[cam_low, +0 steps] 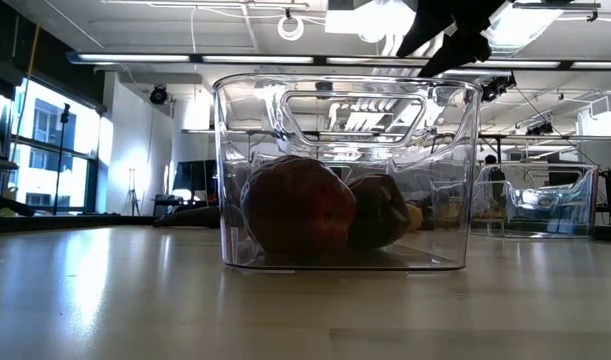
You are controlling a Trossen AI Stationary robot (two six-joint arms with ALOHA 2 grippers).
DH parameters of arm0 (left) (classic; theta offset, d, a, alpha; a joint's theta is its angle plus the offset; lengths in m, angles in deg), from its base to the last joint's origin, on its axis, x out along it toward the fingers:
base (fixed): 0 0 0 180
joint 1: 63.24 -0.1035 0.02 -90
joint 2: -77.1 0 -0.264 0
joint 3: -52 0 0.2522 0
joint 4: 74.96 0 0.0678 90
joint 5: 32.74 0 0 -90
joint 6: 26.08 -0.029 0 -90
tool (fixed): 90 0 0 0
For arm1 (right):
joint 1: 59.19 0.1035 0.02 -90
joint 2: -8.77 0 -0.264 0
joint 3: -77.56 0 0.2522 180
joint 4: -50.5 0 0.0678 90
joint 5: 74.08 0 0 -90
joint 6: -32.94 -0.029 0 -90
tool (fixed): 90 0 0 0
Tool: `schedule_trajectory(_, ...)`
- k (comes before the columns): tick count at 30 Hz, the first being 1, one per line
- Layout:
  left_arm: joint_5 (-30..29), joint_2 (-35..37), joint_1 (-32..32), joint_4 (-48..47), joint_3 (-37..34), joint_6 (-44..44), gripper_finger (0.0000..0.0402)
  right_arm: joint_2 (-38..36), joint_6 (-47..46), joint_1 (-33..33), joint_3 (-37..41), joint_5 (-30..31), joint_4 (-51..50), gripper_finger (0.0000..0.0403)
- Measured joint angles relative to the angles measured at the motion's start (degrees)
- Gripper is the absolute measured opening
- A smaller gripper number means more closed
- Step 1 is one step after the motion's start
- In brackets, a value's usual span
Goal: Sort produce into baskets
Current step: Put the yellow lemon into the bottom left transparent bin
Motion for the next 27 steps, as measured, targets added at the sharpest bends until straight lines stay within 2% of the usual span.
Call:
schedule_trajectory(7, 4.5, 0.2, -0.7, -0.1, 0.0, 0.2, 0.028, 0.0, 0.5, -0.5, 0.0, 0.8, 0.0, 0.0339)
schedule_trajectory(10, 4.6, 1.1, -2.2, 0.0, 0.4, -0.7, 0.0309, 0.0, 2.6, -0.5, 0.0, -0.3, 0.0, 0.0339)
schedule_trajectory(14, -1.3, 3.8, -5.2, -0.1, 2.1, -5.8, 0.0317, 0.0, 3.8, -0.8, 0.0, -2.1, -0.1, 0.0339)
schedule_trajectory(18, -9.1, 7.4, -9.9, -0.2, 5.0, -11.7, 0.0316, -0.1, 3.5, -0.7, 0.0, -11.7, 0.0, 0.0339)
schedule_trajectory(20, -12.9, 8.6, -13.8, -0.2, 6.0, -14.0, 0.0315, -0.1, 0.3, 0.9, 0.0, -16.1, 0.0, 0.0339)
schedule_trajectory(24, -20.8, 8.9, -22.7, 1.4, 6.5, -23.4, 0.0315, 0.3, -8.2, 8.1, 0.0, -17.0, -1.1, 0.0339)
schedule_trajectory(27, -26.8, 8.6, -28.9, 8.6, 6.5, -34.1, 0.0315, 0.8, -13.6, 16.2, 0.0, -16.5, -4.9, 0.0339)
